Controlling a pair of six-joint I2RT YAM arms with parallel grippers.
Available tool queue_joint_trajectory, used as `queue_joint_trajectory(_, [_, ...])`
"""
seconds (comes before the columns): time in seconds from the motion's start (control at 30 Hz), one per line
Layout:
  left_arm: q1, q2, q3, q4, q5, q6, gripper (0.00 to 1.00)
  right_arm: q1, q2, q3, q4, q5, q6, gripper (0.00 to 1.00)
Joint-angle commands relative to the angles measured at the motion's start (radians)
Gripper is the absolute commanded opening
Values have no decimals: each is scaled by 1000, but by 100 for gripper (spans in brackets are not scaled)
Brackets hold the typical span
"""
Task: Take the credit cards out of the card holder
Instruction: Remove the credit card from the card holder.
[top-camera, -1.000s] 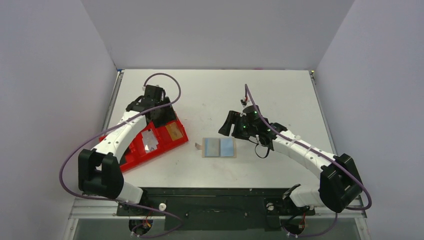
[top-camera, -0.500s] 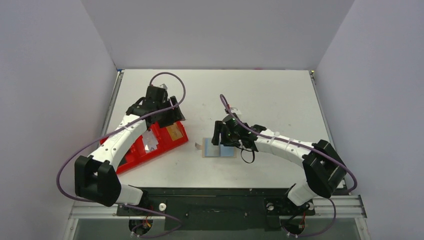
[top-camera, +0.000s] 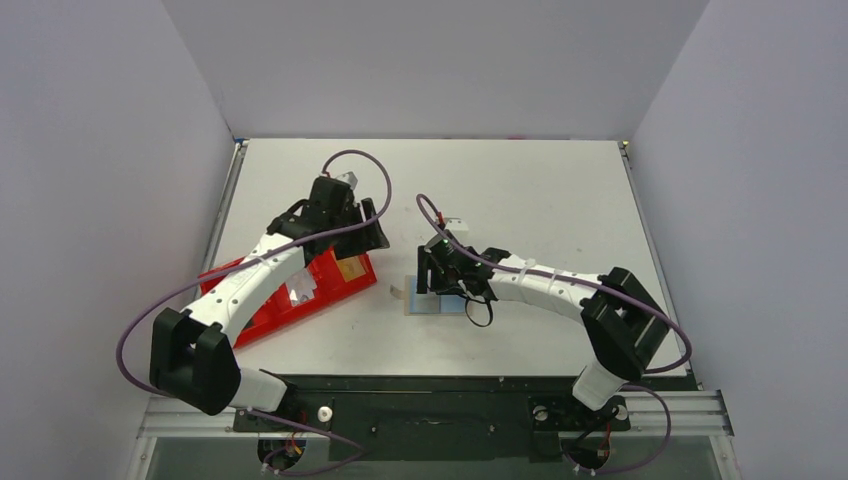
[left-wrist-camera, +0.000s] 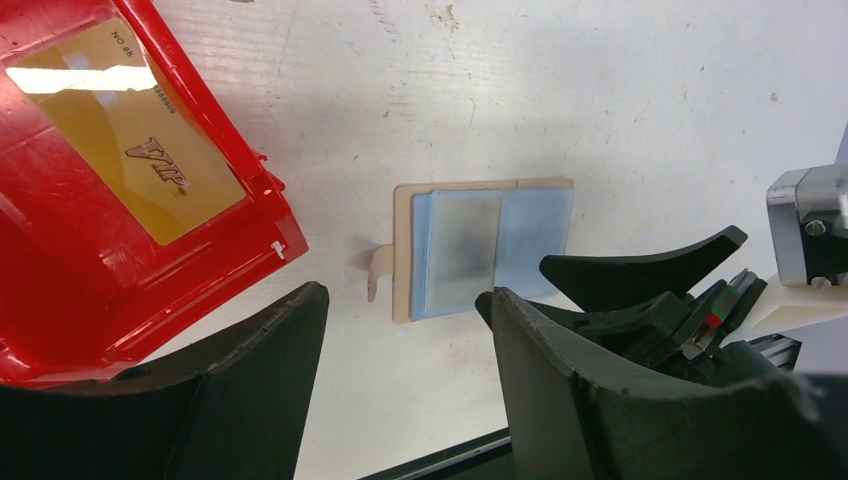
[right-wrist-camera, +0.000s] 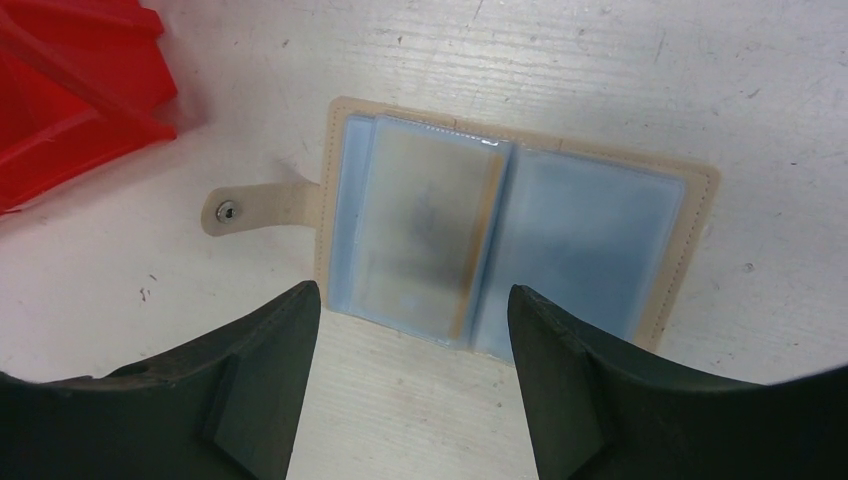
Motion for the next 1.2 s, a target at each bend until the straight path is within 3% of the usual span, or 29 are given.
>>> queue_joint_trajectory(0.0, [-7,3,-9,56,14,-8,59,12,17,46,-16,60,14,65])
queue_joint_trajectory(0.7, [28,-2,-21,27,-31,-25,59,77,87,74,-38,157,9,61])
queue_joint_trajectory(1.17, [28,3,-24,23,-33,-24,60,100,172,138,-90,220,-8,52])
